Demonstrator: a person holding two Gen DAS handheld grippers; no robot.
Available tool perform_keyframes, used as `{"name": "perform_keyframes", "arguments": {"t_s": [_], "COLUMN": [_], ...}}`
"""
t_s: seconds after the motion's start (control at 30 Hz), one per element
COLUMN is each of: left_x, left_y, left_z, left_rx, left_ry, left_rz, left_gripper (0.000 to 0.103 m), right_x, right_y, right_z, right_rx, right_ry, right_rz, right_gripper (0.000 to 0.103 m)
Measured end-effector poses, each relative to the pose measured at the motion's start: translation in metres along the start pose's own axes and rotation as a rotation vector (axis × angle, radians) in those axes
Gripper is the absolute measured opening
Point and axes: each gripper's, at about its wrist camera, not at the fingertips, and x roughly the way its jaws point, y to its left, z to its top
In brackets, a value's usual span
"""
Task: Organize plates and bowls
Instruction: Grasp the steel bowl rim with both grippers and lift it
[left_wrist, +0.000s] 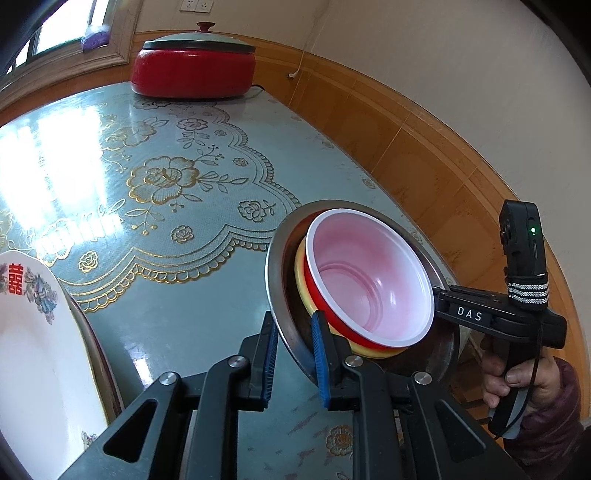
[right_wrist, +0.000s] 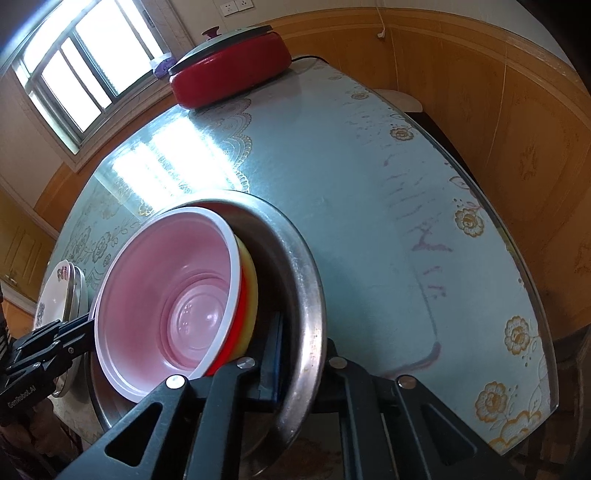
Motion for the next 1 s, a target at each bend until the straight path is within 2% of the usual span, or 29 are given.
{"name": "perform_keyframes", "arguments": {"t_s": [0.7,1.0], "left_x": [-0.018,-0.035], "left_y": [-0.009,-0.004], "left_z": [-0.004,-0.006], "left_rx": [0.050,0.054], "left_ry": [-0.040,-0.065], "left_rz": [0.043,0.035], "left_gripper": [0.019,0.019], "right_x": [-0.005,-0.013], "right_y": [0.011,0.026], "right_z": [-0.008,-0.011], "right_rx": [-0.027,-0.037], "right_ry": [-0.010,-0.026], "right_rz": [0.006,0.008], "right_gripper": [0.007,0.008]}}
